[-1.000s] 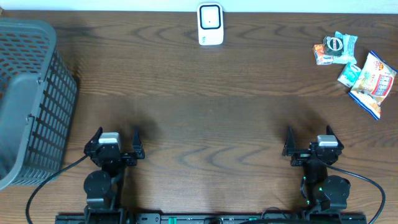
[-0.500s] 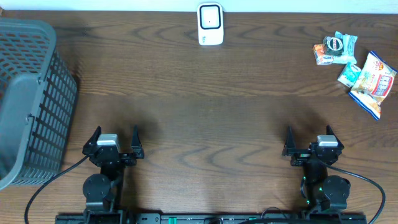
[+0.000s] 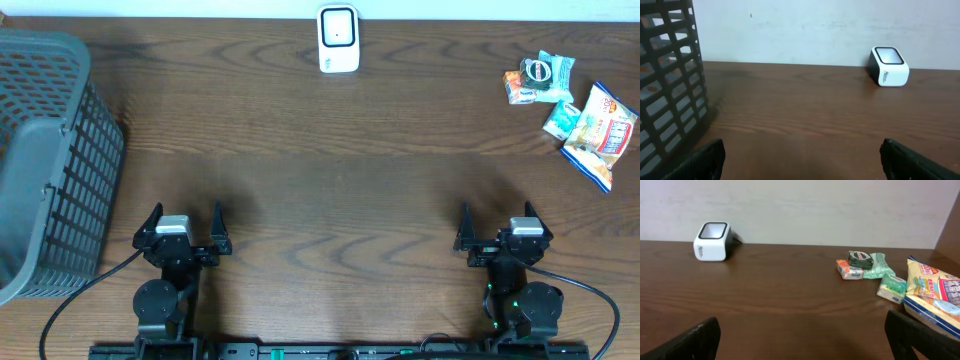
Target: Scan the item barcode
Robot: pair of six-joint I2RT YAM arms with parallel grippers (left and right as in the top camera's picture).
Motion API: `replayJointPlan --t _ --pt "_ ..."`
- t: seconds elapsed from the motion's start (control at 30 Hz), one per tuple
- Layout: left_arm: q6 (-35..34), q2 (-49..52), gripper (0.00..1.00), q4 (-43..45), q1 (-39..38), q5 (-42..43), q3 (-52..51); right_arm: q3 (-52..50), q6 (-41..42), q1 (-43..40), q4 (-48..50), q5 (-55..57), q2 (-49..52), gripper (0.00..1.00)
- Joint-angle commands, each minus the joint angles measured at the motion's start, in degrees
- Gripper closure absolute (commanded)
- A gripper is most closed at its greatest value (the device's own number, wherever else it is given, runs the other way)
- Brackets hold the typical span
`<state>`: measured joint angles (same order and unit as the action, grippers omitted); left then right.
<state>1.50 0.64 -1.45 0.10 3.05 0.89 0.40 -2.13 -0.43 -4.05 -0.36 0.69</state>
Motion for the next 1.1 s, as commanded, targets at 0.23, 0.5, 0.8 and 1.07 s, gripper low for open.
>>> replayJointPlan --t 0.23,0.5,0.8,1.07 --pt "0.42 -0.55 0.02 -2.62 -0.07 -0.87 -0.68 -0.09 -0.50 0.63 -0.26 0.20 -0.31 0.01" --pt "1.29 -0.55 0.02 -2.60 -0.07 -0.68 -0.68 -0.09 -0.50 0.63 -0.26 0.22 -0.31 0.01" --pt "1.66 -0.55 0.02 -2.51 -0.07 -0.07 -0.68 -0.09 -0.50 0.63 -0.26 0.22 -0.31 0.01" --pt "1.66 -0.42 0.02 -2.54 -0.07 -0.07 -0.66 -0.09 -0.50 0.63 -0.26 0.22 -0.31 0.01"
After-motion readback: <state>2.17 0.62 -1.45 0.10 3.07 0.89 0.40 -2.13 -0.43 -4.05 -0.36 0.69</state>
